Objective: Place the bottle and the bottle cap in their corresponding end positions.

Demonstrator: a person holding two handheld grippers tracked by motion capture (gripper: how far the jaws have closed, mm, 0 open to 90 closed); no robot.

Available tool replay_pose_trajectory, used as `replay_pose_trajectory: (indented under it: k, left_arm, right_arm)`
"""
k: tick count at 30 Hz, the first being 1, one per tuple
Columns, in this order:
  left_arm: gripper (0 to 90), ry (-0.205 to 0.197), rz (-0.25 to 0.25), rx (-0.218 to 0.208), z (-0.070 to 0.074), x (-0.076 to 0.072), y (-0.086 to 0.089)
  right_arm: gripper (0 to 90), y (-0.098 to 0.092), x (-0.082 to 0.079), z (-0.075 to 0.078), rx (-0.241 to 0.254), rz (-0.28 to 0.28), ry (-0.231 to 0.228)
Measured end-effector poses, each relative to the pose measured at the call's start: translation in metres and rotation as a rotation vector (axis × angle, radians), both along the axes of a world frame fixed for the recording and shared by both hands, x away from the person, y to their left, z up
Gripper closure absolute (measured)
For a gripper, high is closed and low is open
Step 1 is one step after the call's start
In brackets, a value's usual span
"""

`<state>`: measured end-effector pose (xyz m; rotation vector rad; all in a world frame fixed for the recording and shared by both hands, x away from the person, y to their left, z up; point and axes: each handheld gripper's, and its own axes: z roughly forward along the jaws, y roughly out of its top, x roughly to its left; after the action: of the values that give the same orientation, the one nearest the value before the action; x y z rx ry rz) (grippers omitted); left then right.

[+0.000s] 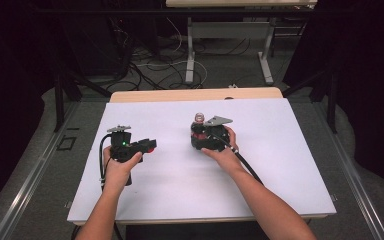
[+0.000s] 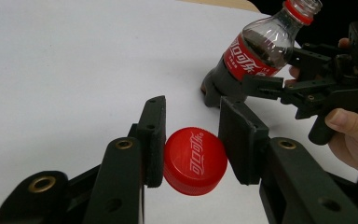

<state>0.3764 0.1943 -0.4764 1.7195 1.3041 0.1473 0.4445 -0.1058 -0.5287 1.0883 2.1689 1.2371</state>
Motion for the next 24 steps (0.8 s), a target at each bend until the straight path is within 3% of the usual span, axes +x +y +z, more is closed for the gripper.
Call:
replay_pose_trajectory:
  k: [5, 8, 11, 16, 19, 21, 24]
  left_arm:
    - [62.6, 0.010, -0.012, 0.017, -0.002, 0.000, -0.003]
    - [62.6, 0.014, -0.020, 0.028, -0.003, 0.001, -0.005]
    - [62.6, 0.018, -0.027, 0.029, -0.006, 0.001, -0.009]
    - [62.6, 0.020, -0.040, 0.047, -0.010, 0.001, -0.017]
    - [62.6, 0.027, -0.062, 0.075, -0.013, 0.002, -0.023]
    - [62.6, 0.029, -0.072, 0.080, -0.015, 0.002, -0.028]
    - [62.6, 0.032, -0.089, 0.095, -0.020, 0.001, -0.037]
  right_arm:
    - [17.4, -0.005, -0.005, -0.006, 0.009, -0.010, 0.043]
    - [15.2, -0.009, -0.009, -0.009, -0.015, 0.006, 0.061]
    - [14.7, -0.013, -0.013, -0.013, -0.043, -0.005, 0.051]
    - [9.8, -0.023, -0.024, -0.013, -0.027, -0.016, 0.091]
    - [7.6, -0.029, -0.031, -0.013, -0.052, -0.034, 0.116]
    - [5.5, -0.035, -0.036, -0.013, -0.076, -0.030, 0.098]
    - [0.0, -0.043, -0.044, -0.013, -0.097, -0.027, 0.113]
